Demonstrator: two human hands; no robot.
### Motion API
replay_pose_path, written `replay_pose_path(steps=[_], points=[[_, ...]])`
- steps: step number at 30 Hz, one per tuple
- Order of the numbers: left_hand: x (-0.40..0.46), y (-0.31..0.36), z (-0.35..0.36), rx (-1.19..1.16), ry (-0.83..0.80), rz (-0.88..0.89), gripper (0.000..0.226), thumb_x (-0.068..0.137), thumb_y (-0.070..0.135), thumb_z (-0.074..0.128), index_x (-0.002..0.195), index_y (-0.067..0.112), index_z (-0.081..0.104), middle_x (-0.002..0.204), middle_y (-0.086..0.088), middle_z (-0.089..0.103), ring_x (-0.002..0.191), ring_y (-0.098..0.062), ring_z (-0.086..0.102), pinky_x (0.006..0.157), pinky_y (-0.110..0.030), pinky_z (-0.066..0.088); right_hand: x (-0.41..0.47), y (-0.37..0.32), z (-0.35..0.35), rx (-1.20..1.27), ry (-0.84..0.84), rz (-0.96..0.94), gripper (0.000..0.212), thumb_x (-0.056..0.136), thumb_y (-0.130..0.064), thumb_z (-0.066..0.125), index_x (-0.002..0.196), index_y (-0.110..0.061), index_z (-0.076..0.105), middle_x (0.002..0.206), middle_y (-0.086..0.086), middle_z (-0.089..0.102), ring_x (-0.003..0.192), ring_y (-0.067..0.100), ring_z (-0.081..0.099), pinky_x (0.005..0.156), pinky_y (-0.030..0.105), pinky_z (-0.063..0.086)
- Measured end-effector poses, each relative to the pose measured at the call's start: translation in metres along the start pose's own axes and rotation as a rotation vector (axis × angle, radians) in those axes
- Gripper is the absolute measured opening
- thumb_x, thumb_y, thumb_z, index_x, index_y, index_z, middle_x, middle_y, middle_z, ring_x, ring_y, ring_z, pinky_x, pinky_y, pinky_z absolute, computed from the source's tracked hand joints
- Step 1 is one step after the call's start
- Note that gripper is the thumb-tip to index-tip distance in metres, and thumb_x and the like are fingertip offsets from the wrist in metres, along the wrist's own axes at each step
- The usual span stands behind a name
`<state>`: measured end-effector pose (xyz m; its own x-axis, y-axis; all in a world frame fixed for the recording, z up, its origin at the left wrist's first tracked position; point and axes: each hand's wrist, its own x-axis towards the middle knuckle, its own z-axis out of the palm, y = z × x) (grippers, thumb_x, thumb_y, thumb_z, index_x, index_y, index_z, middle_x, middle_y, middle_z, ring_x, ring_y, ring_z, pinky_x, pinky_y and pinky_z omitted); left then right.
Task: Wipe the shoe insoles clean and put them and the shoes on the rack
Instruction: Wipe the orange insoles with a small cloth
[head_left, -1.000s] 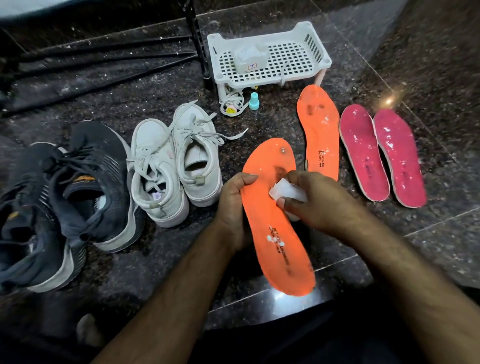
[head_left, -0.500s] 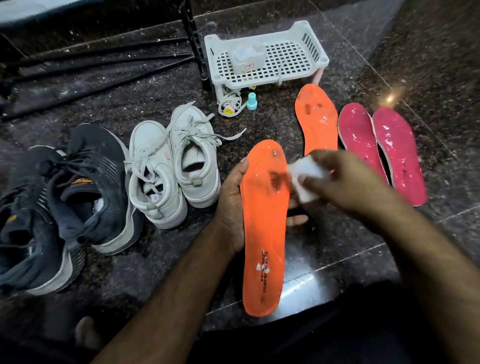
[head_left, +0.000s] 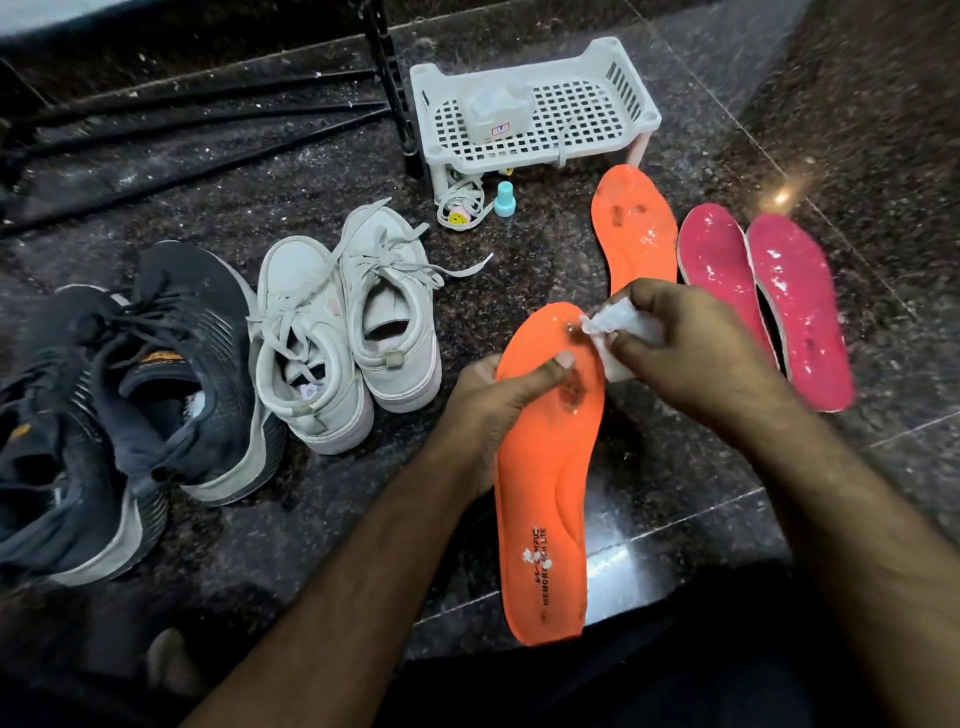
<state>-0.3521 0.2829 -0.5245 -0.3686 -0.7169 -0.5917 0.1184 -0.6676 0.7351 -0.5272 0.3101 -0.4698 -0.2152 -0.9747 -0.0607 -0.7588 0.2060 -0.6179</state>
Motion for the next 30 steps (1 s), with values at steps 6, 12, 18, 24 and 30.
replay_pose_path(steps=[6, 12, 18, 24, 30], points=[[0.0, -0.005, 0.002, 0.095, 0.103, 0.121, 0.045, 0.068, 0.006, 0.091, 0.108, 0.001, 0.071, 0.097, -0.018, 0.077, 0.076, -0.025, 0.071, 0.07, -0.038, 0.061, 0.003, 0.002, -0.006, 0.07, 0.149, -0.031, 0.013, 0.087, -0.018, 0.068, 0.088, -0.021, 0.055, 0.072, -0.01, 0.059, 0.069, 0.016, 0.057, 0.063, 0.031, 0.043], [-0.003, -0.006, 0.007, 0.146, 0.083, 0.144, 0.039, 0.069, 0.001, 0.089, 0.103, -0.005, 0.071, 0.095, -0.022, 0.076, 0.075, -0.025, 0.069, 0.074, -0.043, 0.06, 0.011, 0.0, -0.005, 0.153, 0.132, -0.084, 0.021, 0.083, -0.03, 0.073, 0.091, -0.033, 0.054, 0.079, -0.014, 0.062, 0.078, 0.013, 0.061, 0.07, 0.03, 0.047], [-0.008, -0.002, 0.009, 0.139, 0.046, 0.145, 0.032, 0.072, -0.003, 0.085, 0.1, -0.006, 0.072, 0.095, -0.025, 0.074, 0.074, -0.024, 0.066, 0.069, -0.036, 0.057, 0.015, -0.013, 0.015, -0.013, -0.09, -0.115, 0.02, 0.083, -0.024, 0.076, 0.101, -0.024, 0.068, 0.088, -0.006, 0.068, 0.084, 0.016, 0.061, 0.068, 0.022, 0.036], [-0.005, -0.002, 0.008, 0.12, 0.084, 0.127, 0.034, 0.07, -0.003, 0.087, 0.1, -0.003, 0.072, 0.095, -0.023, 0.075, 0.075, -0.026, 0.068, 0.075, -0.048, 0.06, 0.016, -0.001, -0.001, 0.042, 0.129, -0.065, 0.012, 0.085, -0.029, 0.073, 0.089, -0.023, 0.064, 0.075, -0.005, 0.064, 0.069, 0.015, 0.057, 0.06, 0.029, 0.032], [-0.007, 0.0, 0.008, 0.061, 0.092, 0.098, 0.033, 0.071, -0.004, 0.085, 0.101, -0.004, 0.073, 0.097, -0.024, 0.075, 0.079, -0.029, 0.069, 0.079, -0.05, 0.06, 0.013, -0.008, 0.003, -0.029, 0.099, -0.139, 0.014, 0.087, -0.024, 0.068, 0.083, -0.012, 0.06, 0.07, -0.001, 0.061, 0.068, 0.018, 0.057, 0.059, 0.034, 0.041]])
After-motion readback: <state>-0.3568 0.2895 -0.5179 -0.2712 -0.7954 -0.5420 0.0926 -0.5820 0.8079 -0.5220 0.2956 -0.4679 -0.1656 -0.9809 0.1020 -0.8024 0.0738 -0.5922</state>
